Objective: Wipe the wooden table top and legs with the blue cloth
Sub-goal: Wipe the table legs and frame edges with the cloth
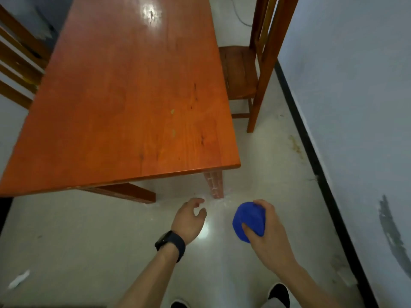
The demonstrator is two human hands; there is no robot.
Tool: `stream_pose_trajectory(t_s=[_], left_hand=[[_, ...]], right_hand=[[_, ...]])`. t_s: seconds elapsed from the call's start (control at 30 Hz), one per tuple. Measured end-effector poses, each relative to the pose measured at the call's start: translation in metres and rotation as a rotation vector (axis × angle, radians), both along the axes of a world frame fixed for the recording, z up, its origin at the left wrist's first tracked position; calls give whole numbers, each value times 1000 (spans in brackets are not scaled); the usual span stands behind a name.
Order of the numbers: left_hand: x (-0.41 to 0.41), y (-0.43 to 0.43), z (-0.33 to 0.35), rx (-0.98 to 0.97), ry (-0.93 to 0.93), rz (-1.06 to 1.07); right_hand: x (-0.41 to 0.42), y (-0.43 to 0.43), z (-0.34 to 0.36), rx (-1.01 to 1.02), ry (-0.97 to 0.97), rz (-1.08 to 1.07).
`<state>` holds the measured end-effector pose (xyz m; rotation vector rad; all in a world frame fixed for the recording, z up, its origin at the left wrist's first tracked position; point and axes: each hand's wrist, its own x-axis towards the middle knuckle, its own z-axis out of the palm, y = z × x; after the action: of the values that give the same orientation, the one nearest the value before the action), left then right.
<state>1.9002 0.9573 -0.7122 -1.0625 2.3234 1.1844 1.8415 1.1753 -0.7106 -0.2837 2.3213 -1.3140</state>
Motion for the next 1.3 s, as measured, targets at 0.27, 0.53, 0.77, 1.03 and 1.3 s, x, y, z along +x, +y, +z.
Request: stream_pose_trajectory(t_s=[0.27, 0.53, 0.77, 1.03, 1.3], left_hand=[[-13, -28, -84, 42, 307, 74], [-58, -57, -129, 122, 664, 101], [-74, -45, -200, 351, 1037, 133], [-59, -33, -251, 275, 1110, 51], [-43, -22, -221, 301, 1011, 116]], right_hand=[[-11, -62, -99, -65, 329, -88], [-45, -133, -108, -298, 1063, -75], [-82, -137, -274, -65, 1384, 219], [-85, -106, -307, -156, 1110, 364], [-101, -132, -152, -411, 1521, -6]])
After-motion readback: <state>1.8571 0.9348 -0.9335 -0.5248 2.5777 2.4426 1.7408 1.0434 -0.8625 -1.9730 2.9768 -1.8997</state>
